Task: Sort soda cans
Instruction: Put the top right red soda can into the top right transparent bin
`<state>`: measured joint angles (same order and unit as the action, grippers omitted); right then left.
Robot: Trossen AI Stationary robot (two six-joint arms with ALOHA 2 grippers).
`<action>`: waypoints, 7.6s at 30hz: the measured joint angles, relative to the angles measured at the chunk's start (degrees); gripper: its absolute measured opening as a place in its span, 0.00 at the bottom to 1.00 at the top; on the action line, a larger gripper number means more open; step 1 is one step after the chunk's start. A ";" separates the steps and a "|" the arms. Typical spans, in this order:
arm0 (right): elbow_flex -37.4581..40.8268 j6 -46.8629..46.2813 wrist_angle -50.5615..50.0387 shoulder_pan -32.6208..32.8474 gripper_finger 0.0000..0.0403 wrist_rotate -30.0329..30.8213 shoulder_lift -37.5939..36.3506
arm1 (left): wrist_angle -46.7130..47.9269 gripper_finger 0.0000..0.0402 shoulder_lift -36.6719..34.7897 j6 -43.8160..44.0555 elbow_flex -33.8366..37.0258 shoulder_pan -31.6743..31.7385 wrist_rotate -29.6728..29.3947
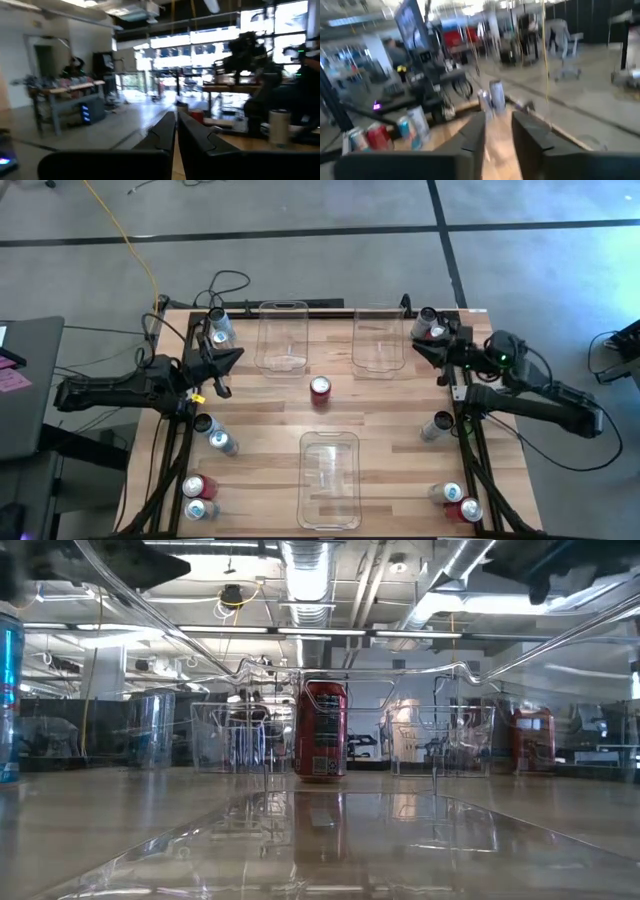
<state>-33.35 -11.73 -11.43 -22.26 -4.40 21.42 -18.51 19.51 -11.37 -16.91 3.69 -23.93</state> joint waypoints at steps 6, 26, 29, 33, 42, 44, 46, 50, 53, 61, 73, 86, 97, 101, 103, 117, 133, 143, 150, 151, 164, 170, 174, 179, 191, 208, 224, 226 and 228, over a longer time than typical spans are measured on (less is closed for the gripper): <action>-11.15 -3.95 -17.67 2.35 0.60 -0.01 4.94 | -2.11 0.17 0.34 -0.06 -1.52 1.19 -1.61; -31.54 -30.32 -60.75 14.53 0.72 1.18 23.45 | 3.20 0.43 19.55 2.02 -15.46 1.64 -2.26; -34.97 -32.14 -66.53 16.71 0.72 3.19 26.97 | 0.49 0.43 22.37 0.51 -16.09 1.66 -3.07; -39.66 -34.42 -76.60 19.87 0.72 5.90 31.27 | -4.60 0.43 25.08 -2.31 -16.15 1.66 -3.10; -43.03 -37.20 -78.43 28.16 0.72 12.07 35.17 | -9.74 0.43 26.60 -4.00 -16.15 1.66 -3.10; -43.03 -36.31 -78.33 28.04 0.72 20.78 35.95 | -10.99 0.43 26.60 -4.29 -16.15 1.66 -3.10; -43.03 -33.78 -78.26 25.76 0.72 29.90 36.84 | -12.55 0.43 26.60 -4.29 -16.15 1.68 -3.10; -43.05 -24.93 -77.36 14.20 0.72 36.71 39.22 | -14.10 0.43 26.60 -4.02 -16.15 1.72 -3.18; -43.03 -17.50 -72.60 3.16 0.72 35.74 41.95 | -14.97 0.43 26.56 -4.03 -16.15 2.35 -3.74; -43.03 -1.76 -62.39 -20.24 0.72 27.08 47.67 | -11.49 0.43 25.64 -4.47 -16.15 4.31 -4.16; -40.94 -0.33 -64.70 -28.60 0.72 18.35 53.98 | -4.20 0.43 21.16 -0.12 -16.15 4.44 -4.17; -36.42 -6.27 -64.85 -29.01 0.72 20.98 59.65 | -3.27 0.43 20.92 -1.61 -16.15 4.41 -4.17; -36.45 -8.76 -64.61 -29.49 0.72 20.97 64.23 | -3.15 0.43 20.60 -2.61 -16.13 4.41 -4.16; -36.33 -9.63 -64.85 -30.07 0.72 20.97 65.46 | -2.75 0.43 19.82 -3.70 -16.13 4.41 -4.17; -35.59 -10.29 -64.83 -29.93 0.72 20.51 65.65 | -2.79 0.43 19.63 -4.05 -16.13 4.41 -4.17; -33.52 -10.35 -65.04 -22.86 0.72 17.93 64.94 | -4.11 0.43 18.40 -6.67 -16.13 4.39 -4.17; -33.46 -13.53 -62.83 -18.76 0.72 10.92 56.77 | -5.05 0.43 18.40 -7.75 -16.13 4.39 -4.17; -33.46 -16.76 -69.74 -24.15 0.72 17.61 53.63 | -5.44 0.43 18.40 -7.68 -16.13 4.39 -4.17; -31.47 -16.63 -70.55 -28.76 0.72 12.62 53.69 | -4.58 0.43 18.40 -7.42 -16.13 4.39 -4.16; -31.23 -16.10 -70.19 -29.31 0.72 10.97 53.68 | -4.50 0.43 18.40 -7.48 -16.13 4.39 -4.15; -30.94 -11.89 -65.28 -31.64 0.72 8.67 53.91 | -3.56 0.43 18.40 -8.94 -16.13 4.41 -4.15; -30.06 -11.77 -65.24 -31.84 0.73 9.02 53.91 | -3.64 0.43 18.40 -8.77 -16.13 4.41 -4.15; -26.04 -11.58 -64.12 -31.84 0.78 9.00 53.91 | -4.00 0.43 18.40 -8.36 -16.13 4.41 -4.15; -22.63 -10.37 -61.50 -31.84 0.87 9.04 53.93 | -4.85 0.43 18.40 -8.03 -16.13 4.40 -4.15; -21.83 -7.69 -54.84 -30.99 0.88 9.26 53.93 | -5.46 0.43 18.40 -8.29 -16.13 4.41 -4.15; -19.14 -8.01 -50.37 -25.38 0.71 9.85 51.97 | -4.91 0.43 18.40 -8.49 -16.13 4.41 -4.15; -35.67 -17.30 -65.63 -8.88 0.72 11.80 47.97 | -6.07 0.43 18.40 -3.94 -16.13 4.41 -4.15; -38.21 -17.40 -65.98 -7.60 0.72 12.37 48.24 | -6.09 0.43 18.40 -3.79 -16.11 4.41 -4.15; -41.05 -17.71 -65.64 -6.83 0.72 13.45 49.02 | -6.12 0.43 18.40 -3.34 -16.13 4.41 -4.15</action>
<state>-74.40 -29.44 -77.06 -29.10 9.06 70.43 -24.62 37.91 -14.71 -33.04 8.10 -28.08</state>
